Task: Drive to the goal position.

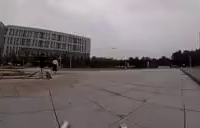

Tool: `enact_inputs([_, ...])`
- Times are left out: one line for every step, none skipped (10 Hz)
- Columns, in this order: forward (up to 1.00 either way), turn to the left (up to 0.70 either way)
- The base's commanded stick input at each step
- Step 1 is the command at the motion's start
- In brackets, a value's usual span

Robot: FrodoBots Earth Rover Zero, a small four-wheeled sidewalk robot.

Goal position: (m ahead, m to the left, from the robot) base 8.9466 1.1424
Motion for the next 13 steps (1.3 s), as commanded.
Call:
enact_inputs([0.7, -0.02])
enact_inputs([0.7, -0.18])
enact_inputs([0.7, -0.33])
enact_inputs([0.7, -0.25])
enact_inputs([0.7, -0.05])
enact_inputs([0.7, 0.0])
enact_inputs([0.7, 0.0])
enact_inputs([0.7, 0.0])
enact_inputs([0.7, 0.0])
enact_inputs([0.7, 0.0])
enact_inputs([0.7, 0.0])
enact_inputs([0.7, 0.0])
enact_inputs([0.7, 0.0])
